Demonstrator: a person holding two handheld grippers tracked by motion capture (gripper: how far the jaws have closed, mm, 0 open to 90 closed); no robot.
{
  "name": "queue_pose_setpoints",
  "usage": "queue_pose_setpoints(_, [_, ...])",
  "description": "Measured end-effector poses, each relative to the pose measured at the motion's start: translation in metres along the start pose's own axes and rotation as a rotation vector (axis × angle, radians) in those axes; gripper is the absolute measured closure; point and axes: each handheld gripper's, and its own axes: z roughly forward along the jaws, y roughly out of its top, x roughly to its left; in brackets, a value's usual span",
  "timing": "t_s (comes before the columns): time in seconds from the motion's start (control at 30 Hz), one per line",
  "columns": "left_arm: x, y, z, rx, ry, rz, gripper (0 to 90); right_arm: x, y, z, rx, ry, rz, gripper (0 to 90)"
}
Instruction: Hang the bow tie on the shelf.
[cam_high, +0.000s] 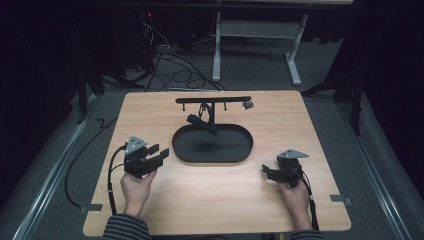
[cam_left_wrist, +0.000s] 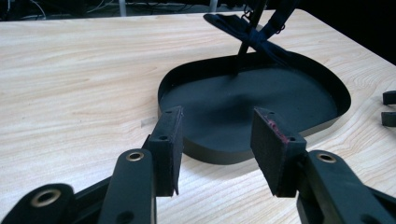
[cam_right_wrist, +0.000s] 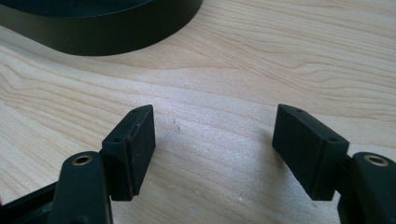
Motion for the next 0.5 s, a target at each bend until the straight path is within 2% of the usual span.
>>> queue_pose_setpoints(0.5, [0.002, -0.018, 0.003, 0.026, 0.010, -0.019, 53.2, 0.000, 0.000, 0.000, 0.000, -0.001, 0.001, 31.4])
